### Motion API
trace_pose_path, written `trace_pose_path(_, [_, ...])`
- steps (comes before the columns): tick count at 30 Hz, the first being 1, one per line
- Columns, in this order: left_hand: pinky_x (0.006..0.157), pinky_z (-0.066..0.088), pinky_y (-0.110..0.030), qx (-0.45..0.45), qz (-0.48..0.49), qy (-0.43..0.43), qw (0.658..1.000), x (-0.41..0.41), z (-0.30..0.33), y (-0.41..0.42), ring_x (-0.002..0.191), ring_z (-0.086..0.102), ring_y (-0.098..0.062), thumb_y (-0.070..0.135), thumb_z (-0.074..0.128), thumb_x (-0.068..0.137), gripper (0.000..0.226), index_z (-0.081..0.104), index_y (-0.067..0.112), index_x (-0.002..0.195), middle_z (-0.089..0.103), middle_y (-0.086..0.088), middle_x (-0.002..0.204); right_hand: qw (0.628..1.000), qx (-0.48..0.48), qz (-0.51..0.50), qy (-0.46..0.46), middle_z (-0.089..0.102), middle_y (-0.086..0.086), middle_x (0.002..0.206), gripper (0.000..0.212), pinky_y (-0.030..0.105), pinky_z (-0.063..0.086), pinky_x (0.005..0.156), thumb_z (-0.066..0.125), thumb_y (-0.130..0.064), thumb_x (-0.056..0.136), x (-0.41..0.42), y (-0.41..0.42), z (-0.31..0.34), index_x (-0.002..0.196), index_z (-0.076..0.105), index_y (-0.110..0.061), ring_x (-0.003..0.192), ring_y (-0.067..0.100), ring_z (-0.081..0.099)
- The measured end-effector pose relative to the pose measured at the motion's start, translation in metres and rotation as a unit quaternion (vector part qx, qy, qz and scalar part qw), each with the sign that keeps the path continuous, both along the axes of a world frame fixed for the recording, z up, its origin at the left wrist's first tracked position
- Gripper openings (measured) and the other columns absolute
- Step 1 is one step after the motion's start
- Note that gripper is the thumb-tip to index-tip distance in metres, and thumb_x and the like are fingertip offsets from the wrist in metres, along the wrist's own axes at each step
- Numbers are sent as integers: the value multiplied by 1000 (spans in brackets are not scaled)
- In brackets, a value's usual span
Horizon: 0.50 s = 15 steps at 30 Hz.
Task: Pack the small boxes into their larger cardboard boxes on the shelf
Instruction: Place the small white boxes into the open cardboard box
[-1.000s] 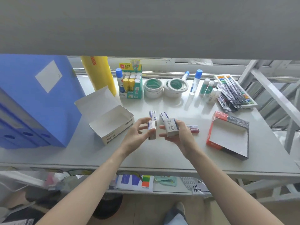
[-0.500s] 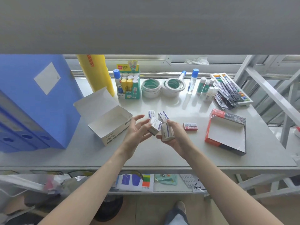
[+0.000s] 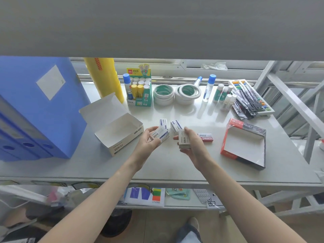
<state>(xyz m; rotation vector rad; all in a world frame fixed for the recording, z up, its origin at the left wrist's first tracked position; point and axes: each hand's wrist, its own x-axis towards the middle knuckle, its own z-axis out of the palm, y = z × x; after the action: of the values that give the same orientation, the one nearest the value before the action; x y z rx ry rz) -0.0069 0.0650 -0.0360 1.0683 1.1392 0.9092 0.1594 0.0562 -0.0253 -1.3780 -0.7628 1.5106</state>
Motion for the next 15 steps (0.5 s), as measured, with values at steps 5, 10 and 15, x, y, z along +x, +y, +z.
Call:
trace_pose_path(5, [85, 50, -18, 31, -22, 26, 999, 0, 1, 2, 98, 64, -13, 0, 68, 79, 55, 49, 32, 119, 60, -1, 114, 999, 25, -29, 31, 52, -3, 74, 17, 24, 31, 55, 47, -33, 95, 3, 2, 1, 82, 52, -22, 61, 10, 46])
trace_pose_path(10, [73, 51, -9, 97, -21, 108, 989, 1, 4, 4, 81, 66, 0, 10, 73, 79, 45, 55, 25, 118, 66, -1, 109, 995, 61, -25, 81, 63, 4, 82, 8, 28, 48, 71, 57, -21, 91, 4, 4, 3, 85, 55, -16, 76, 17, 59])
trace_pose_path(15, [67, 49, -8, 160, 28, 184, 969, -1, 5, 9, 78, 66, -4, 18, 80, 72, 45, 61, 22, 112, 67, 6, 98, 994, 62, -49, 76, 61, 5, 82, 2, 27, 53, 68, 56, -15, 90, 5, 6, 9, 90, 54, -16, 76, 20, 60])
